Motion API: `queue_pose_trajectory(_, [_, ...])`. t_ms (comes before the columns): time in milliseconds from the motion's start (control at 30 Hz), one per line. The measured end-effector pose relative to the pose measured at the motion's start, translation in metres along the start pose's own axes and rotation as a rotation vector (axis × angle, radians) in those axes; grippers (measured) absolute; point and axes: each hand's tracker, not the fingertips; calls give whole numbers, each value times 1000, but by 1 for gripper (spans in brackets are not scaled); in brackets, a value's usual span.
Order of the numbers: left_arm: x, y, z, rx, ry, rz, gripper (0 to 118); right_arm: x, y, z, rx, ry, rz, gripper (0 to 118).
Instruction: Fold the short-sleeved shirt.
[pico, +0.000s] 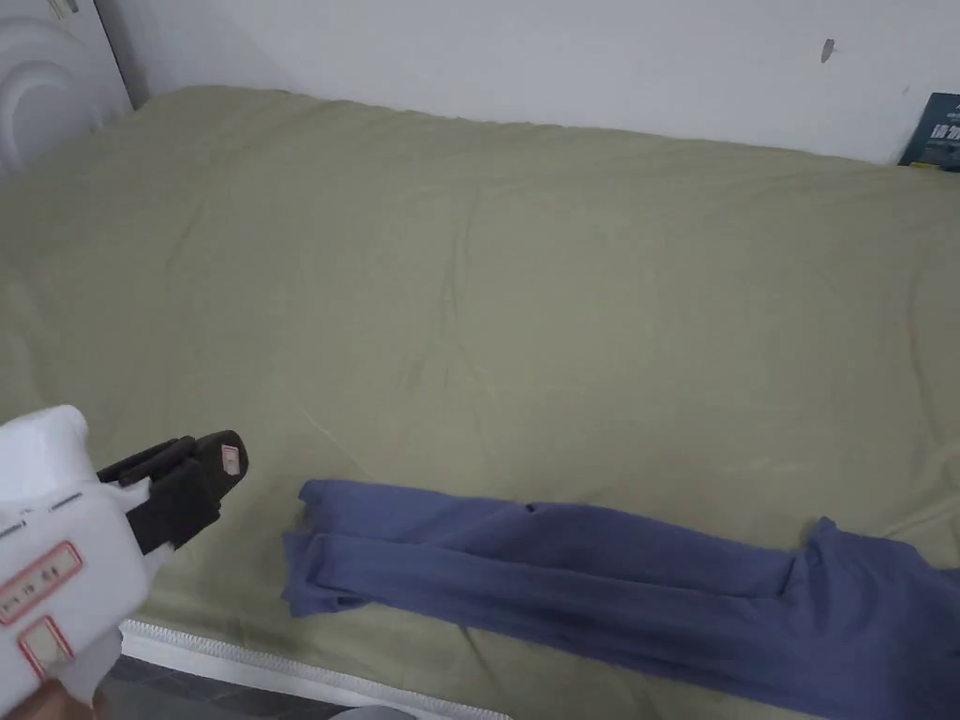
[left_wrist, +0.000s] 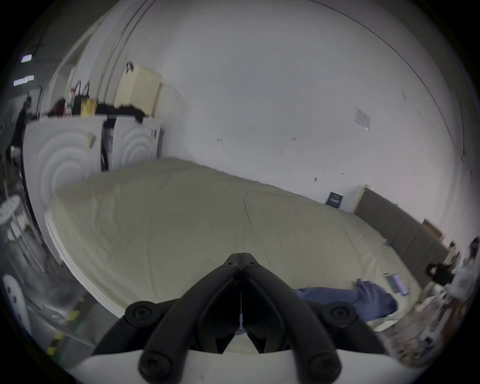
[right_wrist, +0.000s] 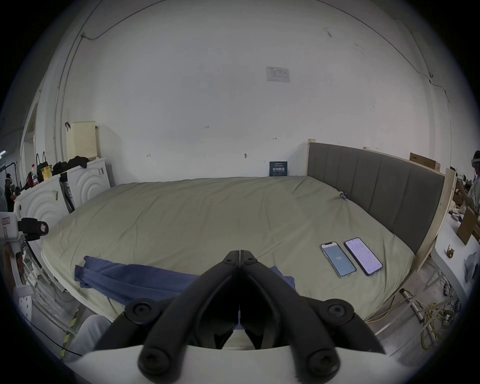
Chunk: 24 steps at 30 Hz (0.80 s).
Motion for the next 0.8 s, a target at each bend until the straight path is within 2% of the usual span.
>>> queue_pose_trajectory(67, [-25, 6, -21, -96, -99, 127, 0, -4, -1, -1, -12, -4, 4, 0])
queue_pose_trajectory(100, [-36, 9, -32, -164, -103, 173, 0, -6, -2, -2, -20, -5, 6, 0])
queue_pose_trajectory(233, [-45, 13, -72, -354, -121, 140, 0, -12, -2, -4, -36, -4, 9, 0])
queue_pose_trajectory(400, [-67, 21, -114, -466, -172, 244, 0, -18, -3, -9, -45, -12, 18, 0])
queue_pose_trajectory(467, [-64, 22, -121, -468, -147, 230, 0, -20, -3, -11, -53, -11, 23, 0])
queue_pose_trajectory(500, [-65, 24, -125, -474, -151, 225, 6, -21, -4, -12, -55, -15, 22, 0])
queue_pose_trajectory(533, [-66, 25, -132, -522, -152, 216, 27, -21, -4, -13, -59, -15, 17, 0])
queue_pose_trajectory(600, [-75, 25, -145, -620, -189, 242, 111, -23, -5, -14, -67, -10, 5, 0])
queue_pose_trajectory(633, [-76, 21, -154, -677, -193, 240, 117, -24, -7, -16, -71, -10, 5, 0])
queue_pose_trajectory(667, [-82, 26, -152, -576, -202, 236, 116, -24, -8, -18, -75, -11, 6, 0])
queue_pose_trajectory(700, [-104, 19, -159, -662, -184, 262, 116, -25, -9, -20, -85, -8, 9, 0])
queue_pose_trajectory(800, [-123, 5, -169, -707, -179, 266, 116, -27, -11, -23, -104, -2, 1, 0])
